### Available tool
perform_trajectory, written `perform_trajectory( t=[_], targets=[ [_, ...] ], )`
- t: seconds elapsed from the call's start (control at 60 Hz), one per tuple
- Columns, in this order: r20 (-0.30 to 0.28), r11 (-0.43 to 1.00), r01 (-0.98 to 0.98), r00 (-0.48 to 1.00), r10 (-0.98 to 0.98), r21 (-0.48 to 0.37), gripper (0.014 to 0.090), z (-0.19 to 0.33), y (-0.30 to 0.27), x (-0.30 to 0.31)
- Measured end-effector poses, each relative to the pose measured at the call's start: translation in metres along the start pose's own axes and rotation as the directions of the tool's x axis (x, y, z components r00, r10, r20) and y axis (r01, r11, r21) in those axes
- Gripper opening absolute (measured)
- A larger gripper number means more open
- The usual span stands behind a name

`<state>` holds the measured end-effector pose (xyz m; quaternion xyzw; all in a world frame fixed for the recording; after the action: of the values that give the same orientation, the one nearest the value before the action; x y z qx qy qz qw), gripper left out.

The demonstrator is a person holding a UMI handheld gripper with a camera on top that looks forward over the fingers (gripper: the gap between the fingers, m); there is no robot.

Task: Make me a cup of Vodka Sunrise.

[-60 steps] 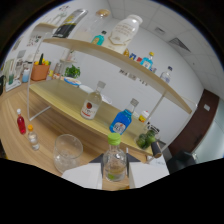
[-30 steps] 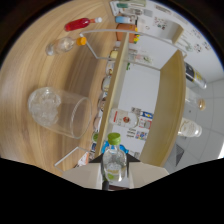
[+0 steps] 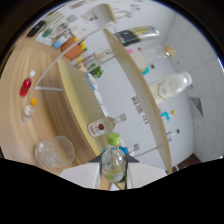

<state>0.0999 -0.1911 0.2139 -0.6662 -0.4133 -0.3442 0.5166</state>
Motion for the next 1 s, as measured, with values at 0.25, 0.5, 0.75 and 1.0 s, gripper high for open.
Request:
perform_trajectory(
  t=[0.25, 0.5, 0.75, 1.0],
  targets=[
    [0.106, 0.590, -0.803, 0.581, 0.807, -0.089, 0.0353, 0.001, 0.033, -0.027],
    [0.049, 0.339, -0.896, 0.340, 0.939, -0.285, 0.0351, 0.028, 0.097, -0.124],
    [0.041, 0.347, -0.872, 0.355, 0.934, -0.346, 0.0359, 0.034, 0.116, -0.152],
    [0.036, 0.374, -0.847, 0.390, 0.920, -0.377, 0.0384, 0.021, 0.121, -0.159]
  ],
)
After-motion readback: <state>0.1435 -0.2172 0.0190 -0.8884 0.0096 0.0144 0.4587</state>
